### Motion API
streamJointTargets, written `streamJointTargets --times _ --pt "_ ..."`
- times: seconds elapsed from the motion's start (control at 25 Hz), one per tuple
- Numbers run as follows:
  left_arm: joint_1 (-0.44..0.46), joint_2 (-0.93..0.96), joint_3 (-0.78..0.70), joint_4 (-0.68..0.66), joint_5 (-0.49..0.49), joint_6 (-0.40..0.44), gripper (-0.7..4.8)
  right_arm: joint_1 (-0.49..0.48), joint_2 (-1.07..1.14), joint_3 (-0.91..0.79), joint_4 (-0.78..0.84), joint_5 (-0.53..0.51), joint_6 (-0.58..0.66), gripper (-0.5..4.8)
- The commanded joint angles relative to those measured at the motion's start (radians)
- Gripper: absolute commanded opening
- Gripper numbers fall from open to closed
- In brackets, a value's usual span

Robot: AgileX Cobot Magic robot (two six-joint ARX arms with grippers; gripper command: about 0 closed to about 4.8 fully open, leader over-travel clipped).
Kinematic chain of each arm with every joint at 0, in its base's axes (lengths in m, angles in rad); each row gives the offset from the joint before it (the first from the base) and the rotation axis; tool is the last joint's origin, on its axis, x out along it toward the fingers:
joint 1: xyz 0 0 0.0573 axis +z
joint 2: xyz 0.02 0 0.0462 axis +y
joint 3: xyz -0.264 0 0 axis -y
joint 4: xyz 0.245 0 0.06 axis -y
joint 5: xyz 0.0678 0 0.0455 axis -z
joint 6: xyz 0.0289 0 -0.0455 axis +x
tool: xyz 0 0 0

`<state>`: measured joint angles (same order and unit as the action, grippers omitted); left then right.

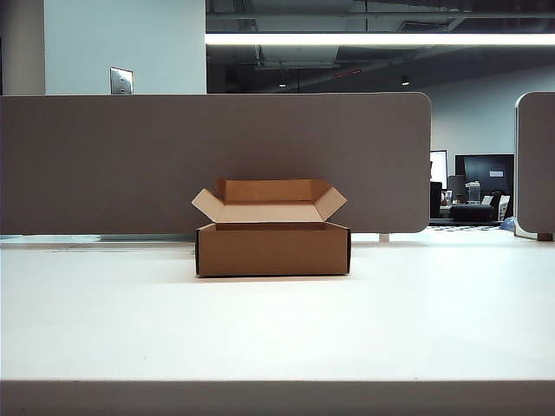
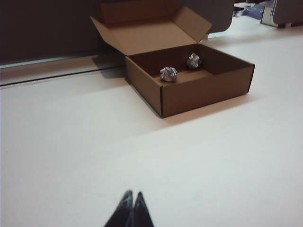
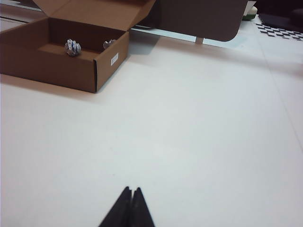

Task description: Pick up all the paper balls on the table and put them in the paper box.

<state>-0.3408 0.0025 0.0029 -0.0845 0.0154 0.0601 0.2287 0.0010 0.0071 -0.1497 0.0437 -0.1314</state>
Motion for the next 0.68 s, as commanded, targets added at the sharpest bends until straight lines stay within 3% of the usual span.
streamJointTargets --times 0.04,0.2,0.68 --pt "0.000 0.000 0.003 0.019 0.001 0.011 -0.06 0.000 -0.002 -0.006 0.032 -0.001 -0.004 0.21" --pt "-0.001 0.000 0.003 0.017 -0.047 0.016 -0.05 0.000 -0.002 -0.005 -0.006 0.003 0.001 0.21" --pt "-0.002 0.000 0.003 0.015 -0.038 0.014 -0.05 0.000 0.000 -0.005 -0.031 0.003 0.031 0.21"
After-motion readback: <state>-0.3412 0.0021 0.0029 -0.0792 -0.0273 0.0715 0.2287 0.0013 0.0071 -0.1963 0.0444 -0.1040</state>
